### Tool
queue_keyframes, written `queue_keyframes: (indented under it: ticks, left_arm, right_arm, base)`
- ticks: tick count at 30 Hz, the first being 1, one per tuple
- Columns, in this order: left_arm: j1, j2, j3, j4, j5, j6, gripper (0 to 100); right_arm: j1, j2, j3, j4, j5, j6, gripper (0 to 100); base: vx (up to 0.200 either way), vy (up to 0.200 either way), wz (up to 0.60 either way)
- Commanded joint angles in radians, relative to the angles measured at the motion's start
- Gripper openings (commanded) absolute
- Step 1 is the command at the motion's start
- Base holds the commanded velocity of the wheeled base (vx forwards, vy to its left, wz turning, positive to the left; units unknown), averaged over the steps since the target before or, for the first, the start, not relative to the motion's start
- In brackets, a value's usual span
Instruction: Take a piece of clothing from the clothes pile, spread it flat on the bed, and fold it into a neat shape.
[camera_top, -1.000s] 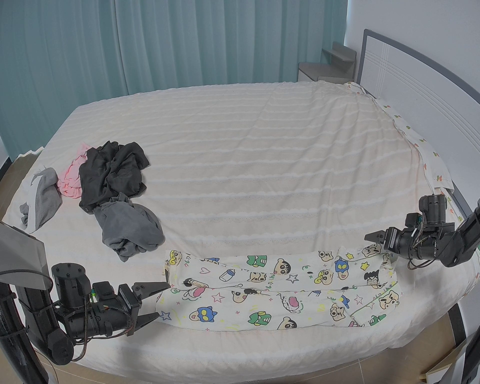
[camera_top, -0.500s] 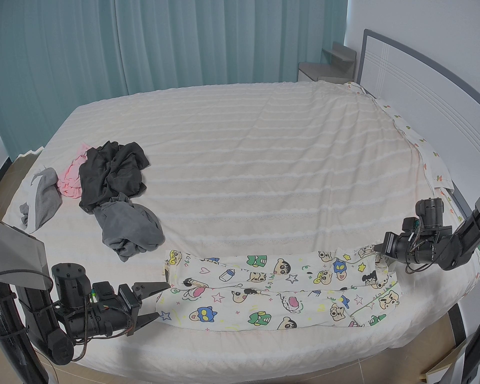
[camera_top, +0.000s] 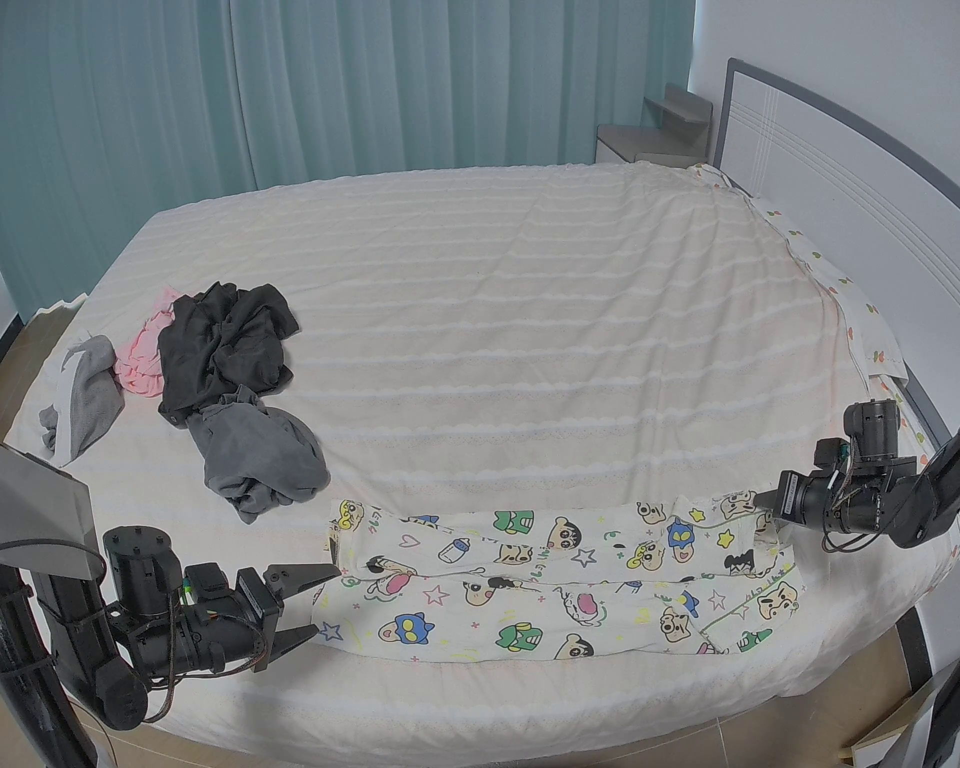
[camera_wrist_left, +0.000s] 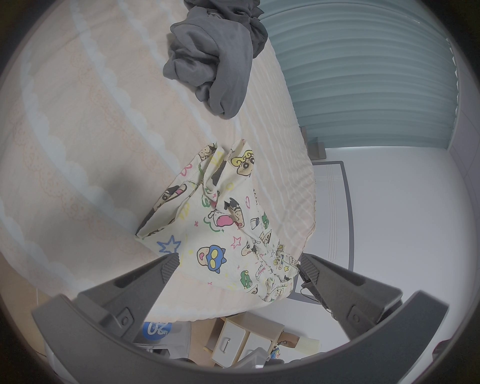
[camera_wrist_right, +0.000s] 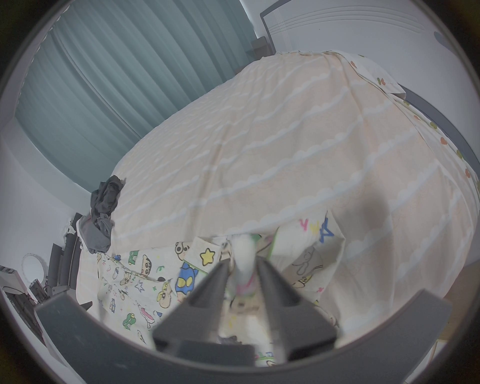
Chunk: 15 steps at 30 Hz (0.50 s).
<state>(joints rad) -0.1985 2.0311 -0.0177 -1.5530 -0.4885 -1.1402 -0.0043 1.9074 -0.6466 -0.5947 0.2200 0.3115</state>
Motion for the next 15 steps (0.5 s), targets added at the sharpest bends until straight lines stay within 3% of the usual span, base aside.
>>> queue_keyframes:
  ticks: [1, 12, 15]
  left_arm:
    - [0.001, 0.001, 0.013, -0.001, 0.001, -0.001, 100]
    - [-0.001, 0.001, 0.013, -0.001, 0.001, -0.001, 100]
    - [-0.001, 0.001, 0.013, -0.001, -0.001, -0.001, 100]
  right_arm:
    - [-0.011, 0.028, 0.002, -0.004, 0.001, -0.011, 100]
    - [0.026, -0.028, 0.001, -0.045, -0.025, -0.017, 100]
    - [0.026, -0.019, -0.011, -0.057, -0.028, -0.057, 100]
  base:
    - [0.0, 0.0, 0.0]
    - [0.0, 0.0, 0.0]
    - [0.0, 0.0, 0.0]
